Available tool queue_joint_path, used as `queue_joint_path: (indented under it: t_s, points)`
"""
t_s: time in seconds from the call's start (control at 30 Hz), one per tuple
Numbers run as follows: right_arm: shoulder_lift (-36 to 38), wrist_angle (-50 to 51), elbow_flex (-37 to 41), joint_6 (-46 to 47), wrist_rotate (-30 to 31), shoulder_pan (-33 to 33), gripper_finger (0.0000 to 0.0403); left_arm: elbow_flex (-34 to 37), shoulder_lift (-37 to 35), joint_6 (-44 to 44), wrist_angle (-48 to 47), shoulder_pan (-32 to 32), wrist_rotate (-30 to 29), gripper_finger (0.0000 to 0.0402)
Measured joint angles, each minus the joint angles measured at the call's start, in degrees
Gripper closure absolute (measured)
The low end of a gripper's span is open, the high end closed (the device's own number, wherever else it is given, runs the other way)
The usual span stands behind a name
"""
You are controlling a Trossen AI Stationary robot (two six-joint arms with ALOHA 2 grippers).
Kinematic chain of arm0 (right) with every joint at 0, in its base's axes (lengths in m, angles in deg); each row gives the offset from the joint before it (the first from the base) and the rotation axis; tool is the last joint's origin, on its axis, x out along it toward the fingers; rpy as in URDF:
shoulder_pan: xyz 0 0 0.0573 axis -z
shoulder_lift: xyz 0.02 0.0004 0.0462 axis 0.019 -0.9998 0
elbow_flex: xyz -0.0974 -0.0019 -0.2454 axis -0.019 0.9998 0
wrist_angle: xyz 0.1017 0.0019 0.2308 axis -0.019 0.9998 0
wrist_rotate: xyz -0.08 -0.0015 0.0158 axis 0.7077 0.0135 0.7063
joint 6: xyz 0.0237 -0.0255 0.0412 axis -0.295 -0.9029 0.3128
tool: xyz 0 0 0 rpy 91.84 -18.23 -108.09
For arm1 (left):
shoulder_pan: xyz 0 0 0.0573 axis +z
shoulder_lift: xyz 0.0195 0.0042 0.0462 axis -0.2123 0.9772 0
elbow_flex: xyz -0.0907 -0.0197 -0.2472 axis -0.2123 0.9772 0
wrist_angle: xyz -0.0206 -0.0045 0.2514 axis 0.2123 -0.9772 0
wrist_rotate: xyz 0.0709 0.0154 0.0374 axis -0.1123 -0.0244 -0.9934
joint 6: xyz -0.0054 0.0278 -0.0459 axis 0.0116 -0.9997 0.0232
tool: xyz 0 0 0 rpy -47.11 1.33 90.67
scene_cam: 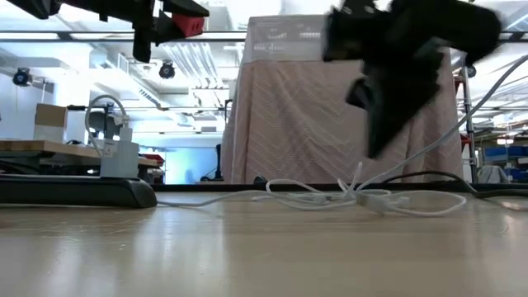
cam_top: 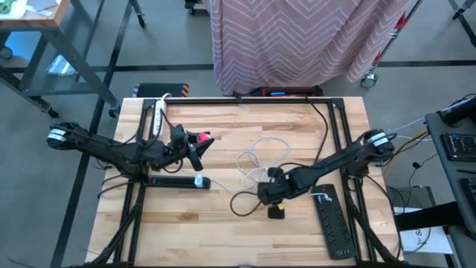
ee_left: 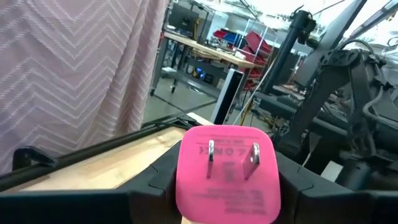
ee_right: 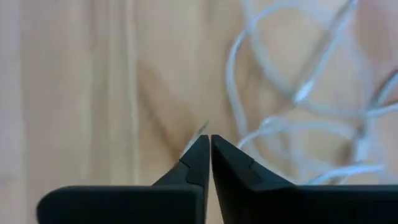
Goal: Plug in charger cables
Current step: Insert the white charger cable into the pink charger adapter
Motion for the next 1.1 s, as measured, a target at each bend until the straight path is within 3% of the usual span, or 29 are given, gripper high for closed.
queue_joint_path:
  t_s: [0.1, 0.3, 0.47, 0.7, 0.9, 1.0, 1.1]
  points:
    - [0.1, 2.6, 0.6, 3.5, -1.4, -1.7, 0.0366, -0.1, 0.0, -0.1, -0.2, 0.0, 0.0, 0.0253]
    - [-2.0, -5.2, 3.6, 18.1, 2.2, -3.3, 0.0299, -1.9, 0.0, -3.6, 0.0, 0.3, -0.1, 0.0259]
    - [-4.4, -8.3, 5.2, 25.5, 3.4, -3.7, 0.0281, -4.4, 0.5, -7.6, -0.7, 0.3, -0.1, 0.0266]
    - [-7.9, -12.4, 4.8, 25.3, 8.2, -4.0, 0.0307, -8.5, 1.6, -7.9, -7.9, 0.3, -1.6, 0.0257]
    - [-9.8, -13.1, 4.5, 21.4, 12.4, -4.2, 0.0352, -9.3, 3.1, -7.5, -10.8, 0.3, -1.7, 0.0267]
    - [-9.6, -13.8, 4.6, 17.0, 13.8, -4.2, 0.0387, -8.9, 3.7, -6.2, -10.8, 0.3, -1.8, 0.0267]
    - [-8.5, -13.7, 4.8, 11.1, 15.1, -4.3, 0.0396, -8.6, 3.9, -5.2, -10.6, 0.3, -2.9, 0.0267]
